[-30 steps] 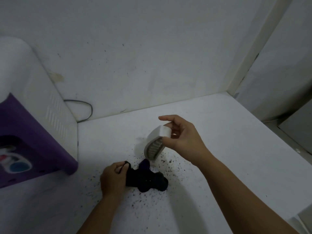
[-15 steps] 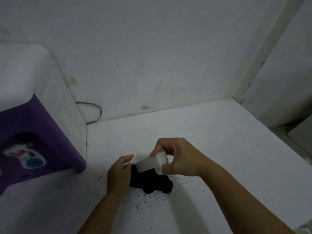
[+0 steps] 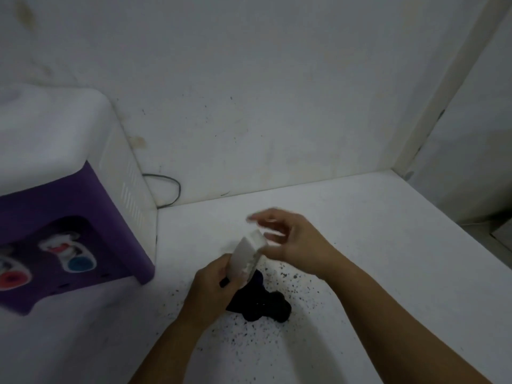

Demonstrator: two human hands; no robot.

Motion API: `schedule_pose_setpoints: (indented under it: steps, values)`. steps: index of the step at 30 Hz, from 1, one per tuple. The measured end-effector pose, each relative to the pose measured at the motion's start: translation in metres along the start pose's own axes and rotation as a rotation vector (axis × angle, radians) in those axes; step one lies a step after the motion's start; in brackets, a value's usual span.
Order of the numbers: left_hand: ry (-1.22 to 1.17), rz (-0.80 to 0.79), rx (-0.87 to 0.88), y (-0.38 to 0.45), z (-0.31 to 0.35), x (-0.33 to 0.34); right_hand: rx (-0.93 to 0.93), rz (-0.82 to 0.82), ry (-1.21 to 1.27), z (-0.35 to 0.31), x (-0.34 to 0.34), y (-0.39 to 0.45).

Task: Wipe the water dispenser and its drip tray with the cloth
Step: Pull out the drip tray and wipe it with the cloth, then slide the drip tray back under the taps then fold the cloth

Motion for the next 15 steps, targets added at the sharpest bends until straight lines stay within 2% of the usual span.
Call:
schedule_pose_setpoints:
  steps: [2,4,6,8,10,12,15]
  values:
    - [-0.156,0.038,-0.04,0.002,0.007,-0.005,0.002,0.158,0.026,0.007,-0.01,-0.001]
    - [-0.33,0.091,-0.077,0.002,0.012,-0.012,0.059,0.18,-0.09,0.02,-0.012,-0.004]
    - [-0.527,0.125,-0.116,-0.001,0.013,-0.018,0.219,0.144,-0.162,0.043,-0.007,-0.01]
    - [-0.733,0.121,-0.183,-0.006,0.011,-0.02,0.399,0.089,-0.064,0.063,0.005,-0.02]
    - [-0.88,0.125,-0.241,-0.012,0.008,-0.022,0.491,0.072,0.139,0.076,0.017,-0.026]
    - [-0.969,0.136,-0.268,-0.018,0.005,-0.024,0.495,0.079,0.273,0.079,0.023,-0.026]
    - [-1.025,0.159,-0.275,-0.029,0.001,-0.029,0.45,0.058,0.349,0.077,0.029,-0.019]
Point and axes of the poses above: each hand's wrist, its own y-axis towards the middle knuckle, its own x-axis out of the palm, z = x × y, the point moved 5 cm from there along y, towards the middle knuckle, and after that the axes turned 14 degrees about -x, right-handed, at the moved point
